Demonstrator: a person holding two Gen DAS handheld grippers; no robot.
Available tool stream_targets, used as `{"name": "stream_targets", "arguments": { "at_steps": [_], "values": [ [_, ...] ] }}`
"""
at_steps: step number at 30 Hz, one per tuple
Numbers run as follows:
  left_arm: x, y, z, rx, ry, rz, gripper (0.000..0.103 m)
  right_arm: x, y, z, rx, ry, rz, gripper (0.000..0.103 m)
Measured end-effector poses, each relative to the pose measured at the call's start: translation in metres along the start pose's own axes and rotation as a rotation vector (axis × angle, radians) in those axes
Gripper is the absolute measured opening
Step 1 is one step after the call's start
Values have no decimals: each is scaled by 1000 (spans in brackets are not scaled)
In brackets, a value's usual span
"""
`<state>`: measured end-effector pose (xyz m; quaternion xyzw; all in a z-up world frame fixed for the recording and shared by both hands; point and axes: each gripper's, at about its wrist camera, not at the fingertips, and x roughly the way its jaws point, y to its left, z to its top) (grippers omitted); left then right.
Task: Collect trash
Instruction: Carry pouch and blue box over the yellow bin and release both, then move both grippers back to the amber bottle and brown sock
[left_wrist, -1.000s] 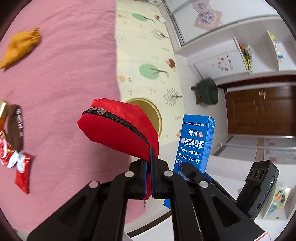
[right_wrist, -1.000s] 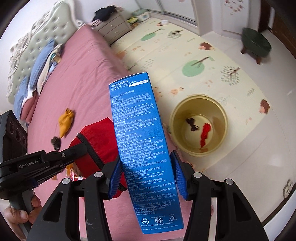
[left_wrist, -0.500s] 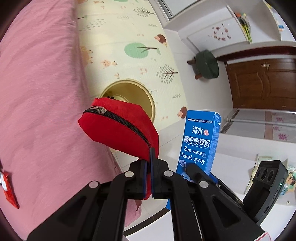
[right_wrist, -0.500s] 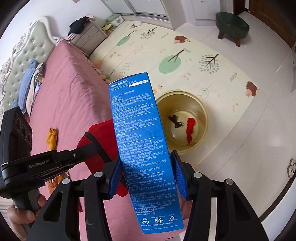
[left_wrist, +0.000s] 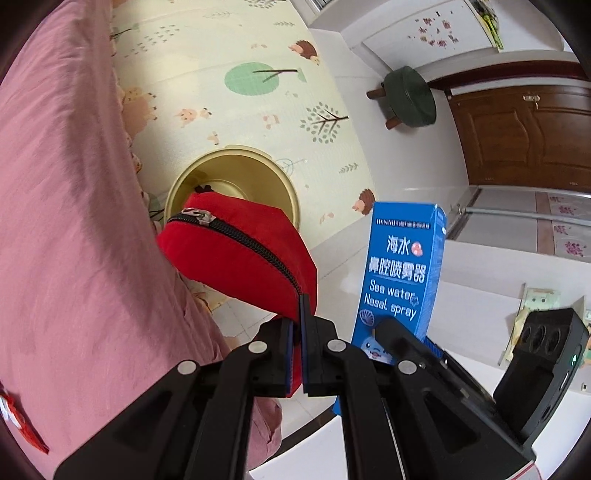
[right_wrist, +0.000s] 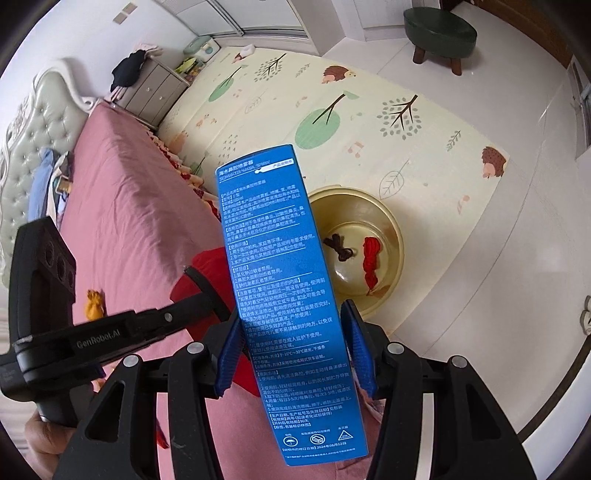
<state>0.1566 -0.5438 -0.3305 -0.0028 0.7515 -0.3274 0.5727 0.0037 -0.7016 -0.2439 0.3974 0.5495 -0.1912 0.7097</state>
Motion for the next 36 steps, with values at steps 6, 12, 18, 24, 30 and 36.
{"name": "stream_targets", "arguments": {
  "at_steps": [6,12,18,24,30,36],
  "values": [
    [-10,1,5,58,-23,69,68,-6,-5,18,23,-28,3,60],
    [-27,9,-1,87,-47,116,78,-4,7,20,8,-15,-18,60],
    [-49,22,-16,84,-69,128,79,-2,39,8,-56,9,-6,60],
    [-77,57,-49,29,-110,151,81,3,82,-15,-145,36,11,60],
    [-105,112,-88,-59,-150,179,81,12,132,-48,-252,79,29,60],
    [-135,167,-122,-133,-187,206,81,28,179,-85,-338,127,44,60]
  ]
}}
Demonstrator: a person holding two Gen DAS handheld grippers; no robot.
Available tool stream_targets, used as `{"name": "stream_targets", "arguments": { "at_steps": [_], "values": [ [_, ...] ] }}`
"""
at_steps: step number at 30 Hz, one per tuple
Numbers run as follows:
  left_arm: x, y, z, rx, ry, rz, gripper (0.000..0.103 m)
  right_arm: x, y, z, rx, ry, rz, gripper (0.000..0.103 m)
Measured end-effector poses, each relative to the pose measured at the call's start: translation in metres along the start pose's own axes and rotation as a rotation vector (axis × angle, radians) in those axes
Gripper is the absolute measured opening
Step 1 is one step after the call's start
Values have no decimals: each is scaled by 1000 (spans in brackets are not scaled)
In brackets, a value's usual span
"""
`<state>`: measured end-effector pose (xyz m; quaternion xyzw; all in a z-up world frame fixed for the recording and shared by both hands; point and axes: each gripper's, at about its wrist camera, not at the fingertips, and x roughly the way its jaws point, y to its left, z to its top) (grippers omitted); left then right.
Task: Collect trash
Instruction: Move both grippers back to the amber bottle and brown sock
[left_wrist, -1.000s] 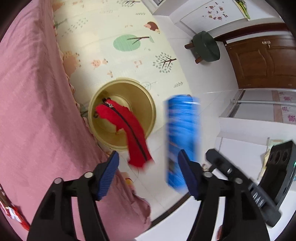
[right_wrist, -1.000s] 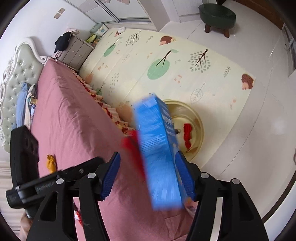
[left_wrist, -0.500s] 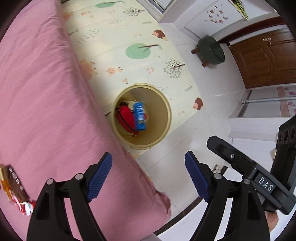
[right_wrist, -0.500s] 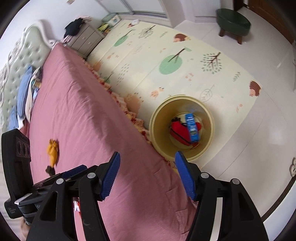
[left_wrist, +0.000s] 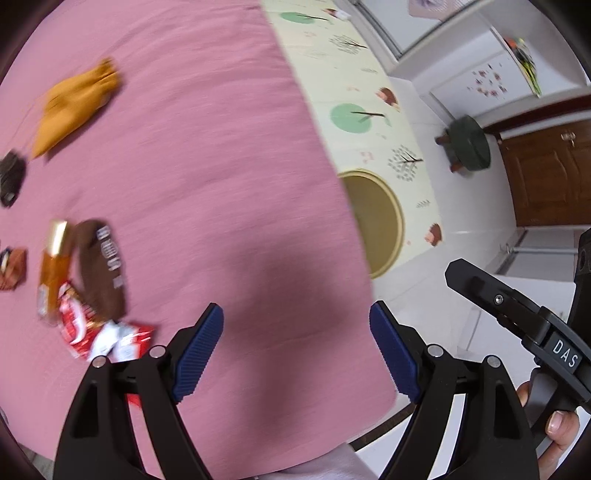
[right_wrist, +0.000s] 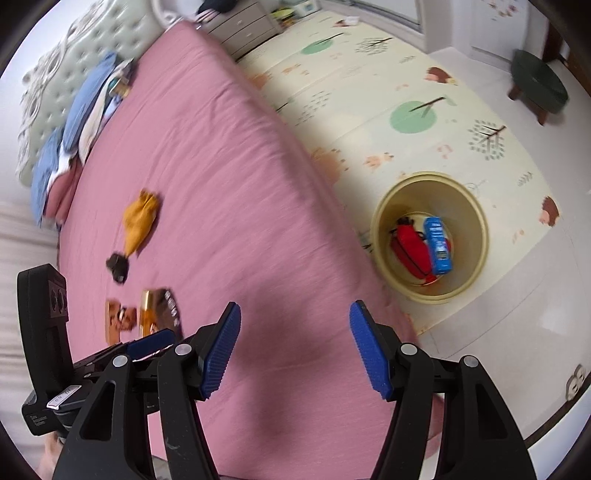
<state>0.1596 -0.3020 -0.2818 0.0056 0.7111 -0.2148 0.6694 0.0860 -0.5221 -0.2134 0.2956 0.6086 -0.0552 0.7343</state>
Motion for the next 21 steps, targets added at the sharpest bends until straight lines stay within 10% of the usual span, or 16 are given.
{"name": "stream_targets", "arguments": {
  "at_steps": [21],
  "values": [
    [-27,183,-22,-167,-13,72,81,93,152,-52,-130,135,45,60]
  ]
}}
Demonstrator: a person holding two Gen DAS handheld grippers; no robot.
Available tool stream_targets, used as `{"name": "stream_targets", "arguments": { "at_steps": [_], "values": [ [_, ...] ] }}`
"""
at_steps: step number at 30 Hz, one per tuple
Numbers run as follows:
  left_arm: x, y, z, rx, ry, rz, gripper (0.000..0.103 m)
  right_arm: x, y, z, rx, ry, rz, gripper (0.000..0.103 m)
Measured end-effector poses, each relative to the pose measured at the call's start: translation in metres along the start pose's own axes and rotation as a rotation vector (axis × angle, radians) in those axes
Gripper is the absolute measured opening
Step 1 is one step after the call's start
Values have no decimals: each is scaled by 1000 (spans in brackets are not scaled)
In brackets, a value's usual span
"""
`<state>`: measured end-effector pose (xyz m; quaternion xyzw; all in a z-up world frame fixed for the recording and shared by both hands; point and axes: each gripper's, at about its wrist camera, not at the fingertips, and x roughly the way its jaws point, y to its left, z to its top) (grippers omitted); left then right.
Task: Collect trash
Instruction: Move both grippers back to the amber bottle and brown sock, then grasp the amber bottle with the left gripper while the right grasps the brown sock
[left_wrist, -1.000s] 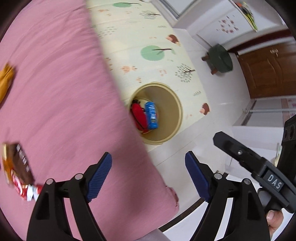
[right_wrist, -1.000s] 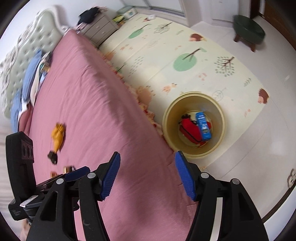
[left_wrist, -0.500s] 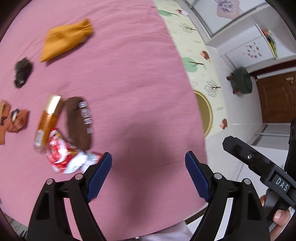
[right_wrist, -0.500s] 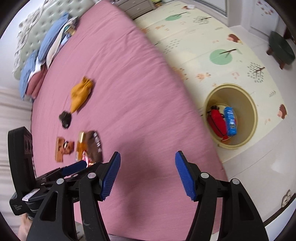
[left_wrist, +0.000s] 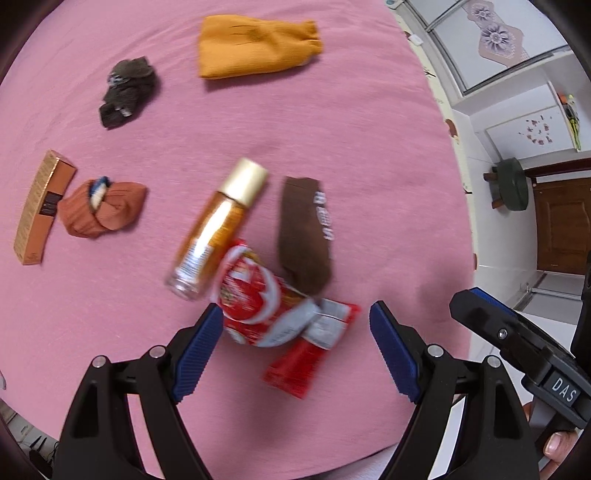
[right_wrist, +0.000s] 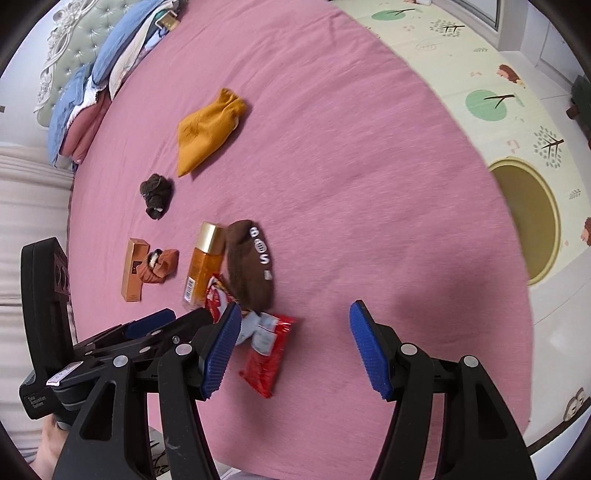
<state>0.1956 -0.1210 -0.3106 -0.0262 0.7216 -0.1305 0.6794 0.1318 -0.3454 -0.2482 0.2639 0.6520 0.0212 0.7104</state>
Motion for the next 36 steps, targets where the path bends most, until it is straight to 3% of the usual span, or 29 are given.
{"name": "stream_targets", "arguments": {
  "at_steps": [13,19,23,25,29,36],
  "values": [
    [41,63,54,6,45,28,81,64,29,20,52,57,3,60],
    [70,72,69,24,99,-1,81,89,37,30,56,87,-2,60],
    [76,71,68,52,91,6,80,102,39,34,50,107,-9,60],
    [74,72,64,56,71,19,73,109,39,36,51,117,-16,60],
    [69,79,58,47,36,44,48,120,35,38,67,139,-21,60],
    [62,97,58,-17,27,-2,39,125,42,38,48,144,-55,63]
  ]
}}
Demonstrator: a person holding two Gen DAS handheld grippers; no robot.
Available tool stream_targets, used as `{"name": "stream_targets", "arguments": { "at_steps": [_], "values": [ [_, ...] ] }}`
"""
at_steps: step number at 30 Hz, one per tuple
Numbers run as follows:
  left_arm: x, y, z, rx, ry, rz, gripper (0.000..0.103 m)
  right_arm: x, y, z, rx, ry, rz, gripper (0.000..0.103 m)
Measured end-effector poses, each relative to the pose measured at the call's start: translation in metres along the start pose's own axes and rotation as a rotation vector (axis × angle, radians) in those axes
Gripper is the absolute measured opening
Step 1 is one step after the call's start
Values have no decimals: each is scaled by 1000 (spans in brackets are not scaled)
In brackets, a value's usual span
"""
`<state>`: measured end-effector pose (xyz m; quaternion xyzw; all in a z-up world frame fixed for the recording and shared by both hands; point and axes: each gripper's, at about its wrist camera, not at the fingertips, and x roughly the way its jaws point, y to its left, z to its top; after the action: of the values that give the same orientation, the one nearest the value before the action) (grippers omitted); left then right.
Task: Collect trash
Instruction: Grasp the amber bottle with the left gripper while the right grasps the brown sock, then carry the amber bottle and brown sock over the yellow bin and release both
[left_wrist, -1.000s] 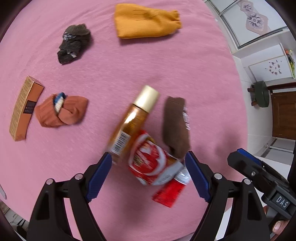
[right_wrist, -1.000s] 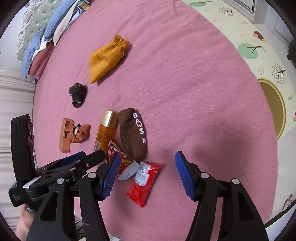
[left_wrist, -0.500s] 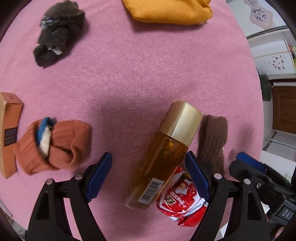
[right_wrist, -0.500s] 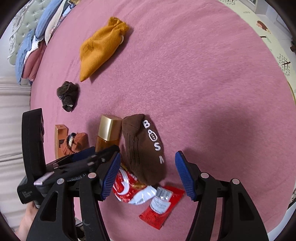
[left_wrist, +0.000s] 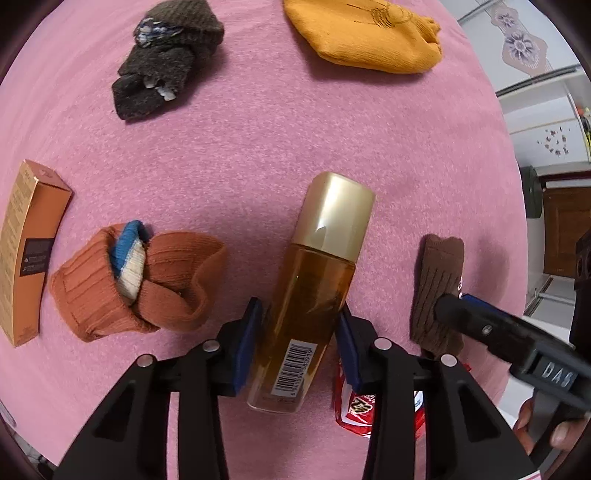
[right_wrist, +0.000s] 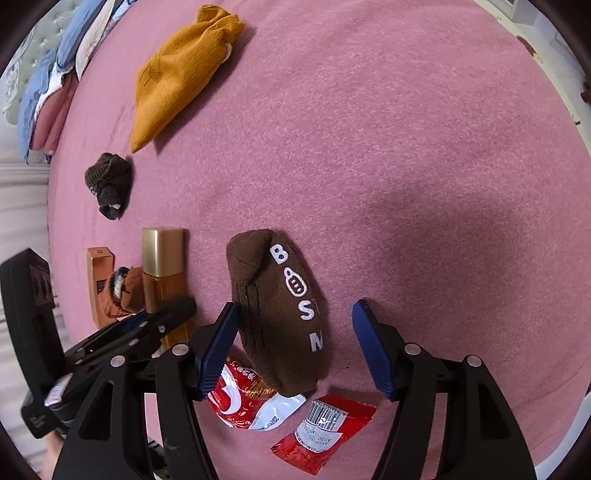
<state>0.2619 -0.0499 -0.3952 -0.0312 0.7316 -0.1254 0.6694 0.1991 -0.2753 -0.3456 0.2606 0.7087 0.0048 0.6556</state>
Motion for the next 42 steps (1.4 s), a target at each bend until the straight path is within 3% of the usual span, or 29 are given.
{"name": "stream_targets", "arguments": {
  "at_steps": [3,6,9,15,26,31,42],
  "values": [
    [-6,7,0,-29,-7,-12,38,3,11,-5,-32,-7,-24,50],
    [-13,15,-2,-59,-6,-43,36,7,19,-11,-80,-11,-45,23],
    [-22,22,-3,-101,-5,-85,35,7,17,-13,-77,-17,-23,13],
    [-54,24,-13,-141,-32,-151,32,-25,12,-14,-81,-81,17,12],
    [-78,-27,-48,-122,-32,-228,32,-85,-21,-38,-34,-160,76,12],
    [-79,-67,-70,-83,-13,-252,32,-109,-48,-58,2,-192,91,12],
    [-66,-194,-111,31,23,-282,32,-166,-130,-96,87,-263,93,12]
  ]
}}
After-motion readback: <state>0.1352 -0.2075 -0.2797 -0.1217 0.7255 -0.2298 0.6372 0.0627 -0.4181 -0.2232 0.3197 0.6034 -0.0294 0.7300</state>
